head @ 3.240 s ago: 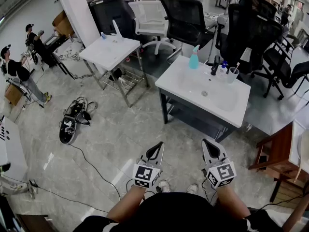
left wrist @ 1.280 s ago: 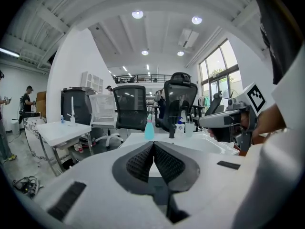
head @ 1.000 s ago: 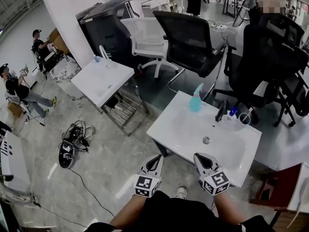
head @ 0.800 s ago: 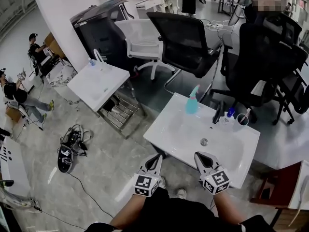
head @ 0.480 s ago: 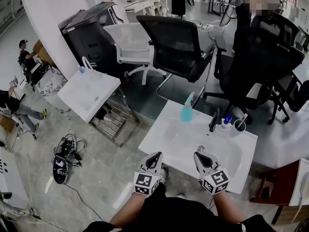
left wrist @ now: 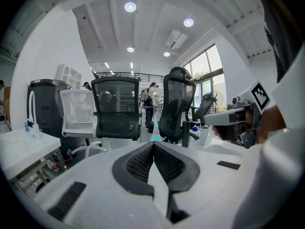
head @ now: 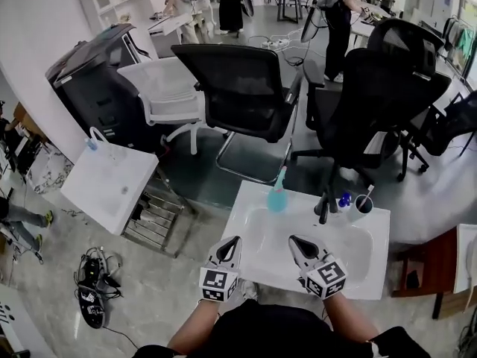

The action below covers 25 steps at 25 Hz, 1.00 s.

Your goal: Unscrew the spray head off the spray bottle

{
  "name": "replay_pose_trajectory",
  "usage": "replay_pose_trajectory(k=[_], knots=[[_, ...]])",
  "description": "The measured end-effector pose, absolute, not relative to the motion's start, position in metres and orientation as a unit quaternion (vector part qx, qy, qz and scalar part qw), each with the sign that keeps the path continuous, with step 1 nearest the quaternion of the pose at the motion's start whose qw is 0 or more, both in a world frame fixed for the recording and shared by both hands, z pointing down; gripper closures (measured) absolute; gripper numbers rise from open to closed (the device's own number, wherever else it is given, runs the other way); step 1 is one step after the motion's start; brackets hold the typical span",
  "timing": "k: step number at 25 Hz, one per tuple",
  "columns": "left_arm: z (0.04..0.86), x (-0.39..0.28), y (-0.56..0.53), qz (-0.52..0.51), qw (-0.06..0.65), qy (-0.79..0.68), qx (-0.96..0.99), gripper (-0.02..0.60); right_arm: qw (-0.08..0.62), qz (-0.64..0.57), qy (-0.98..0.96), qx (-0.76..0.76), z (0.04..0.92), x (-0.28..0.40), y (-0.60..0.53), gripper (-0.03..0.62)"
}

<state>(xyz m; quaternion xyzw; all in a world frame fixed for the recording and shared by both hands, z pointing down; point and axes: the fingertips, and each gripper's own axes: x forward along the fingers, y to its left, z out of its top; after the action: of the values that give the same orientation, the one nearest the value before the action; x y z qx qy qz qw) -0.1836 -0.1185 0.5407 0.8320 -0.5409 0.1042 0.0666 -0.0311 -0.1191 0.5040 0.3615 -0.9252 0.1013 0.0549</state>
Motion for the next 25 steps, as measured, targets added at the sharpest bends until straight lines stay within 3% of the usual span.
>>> replay_pose_trajectory(k=[20,21,25], knots=[[0.573,-0.138,-0.213,0.112,0.071,-0.404,0.905,0.566,0.080,0.125,-0.860,0.487,0.527,0.001,-0.172,0.588],[0.570,-0.134,-0.214,0.102,0.073,-0.404,0.906,0.557,0.081,0.126,-0.861,0.487,0.527,0.004,-0.172,0.588],[0.560,-0.120,-0.227,0.064,0.077,-0.421,0.902,0.366,0.089,0.121,-0.867,0.474,0.527,0.013,-0.177,0.588]])
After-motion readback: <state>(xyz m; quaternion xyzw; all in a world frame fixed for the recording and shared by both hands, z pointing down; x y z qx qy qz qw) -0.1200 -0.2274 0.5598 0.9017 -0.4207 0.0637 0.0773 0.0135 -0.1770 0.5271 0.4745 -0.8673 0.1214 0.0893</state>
